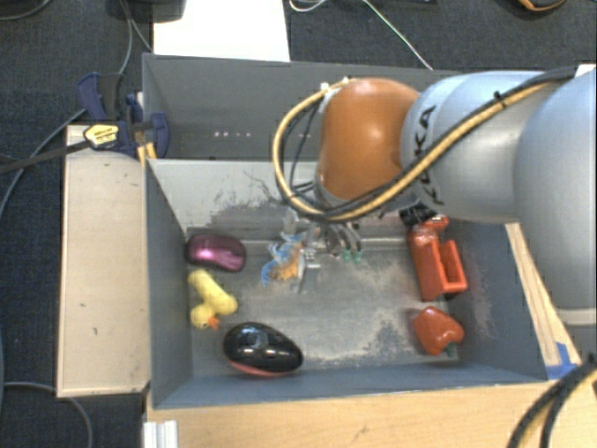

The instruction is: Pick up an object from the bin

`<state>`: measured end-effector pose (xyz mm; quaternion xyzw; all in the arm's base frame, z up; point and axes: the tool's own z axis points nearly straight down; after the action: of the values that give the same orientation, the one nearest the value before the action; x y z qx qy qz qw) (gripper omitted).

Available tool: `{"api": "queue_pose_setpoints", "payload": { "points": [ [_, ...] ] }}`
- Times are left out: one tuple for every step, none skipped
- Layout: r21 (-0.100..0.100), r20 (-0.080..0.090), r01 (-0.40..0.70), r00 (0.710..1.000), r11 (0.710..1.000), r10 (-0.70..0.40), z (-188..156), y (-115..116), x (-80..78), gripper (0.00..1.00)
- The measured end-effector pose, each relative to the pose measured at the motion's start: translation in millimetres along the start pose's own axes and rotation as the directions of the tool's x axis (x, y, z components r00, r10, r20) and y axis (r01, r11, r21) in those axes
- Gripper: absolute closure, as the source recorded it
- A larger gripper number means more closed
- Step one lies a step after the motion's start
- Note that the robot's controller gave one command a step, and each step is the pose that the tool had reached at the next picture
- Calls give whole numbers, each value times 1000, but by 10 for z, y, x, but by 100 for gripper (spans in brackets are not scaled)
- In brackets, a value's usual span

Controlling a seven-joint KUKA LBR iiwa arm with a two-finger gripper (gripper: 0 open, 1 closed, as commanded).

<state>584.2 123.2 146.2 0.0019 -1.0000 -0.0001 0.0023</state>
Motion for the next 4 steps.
{"api": "queue_pose_setpoints", "payload": {
  "points": [
    [-1,8,-5,1000,1000,5,-50,-7,-17,0],
    [-2,3,52,999,999,-52,767,215,164,0],
    [-3,13,42,999,999,-42,748,227,-4,0],
    [-4,5,25,1000,1000,-25,408,248,200,0]
  ]
}}
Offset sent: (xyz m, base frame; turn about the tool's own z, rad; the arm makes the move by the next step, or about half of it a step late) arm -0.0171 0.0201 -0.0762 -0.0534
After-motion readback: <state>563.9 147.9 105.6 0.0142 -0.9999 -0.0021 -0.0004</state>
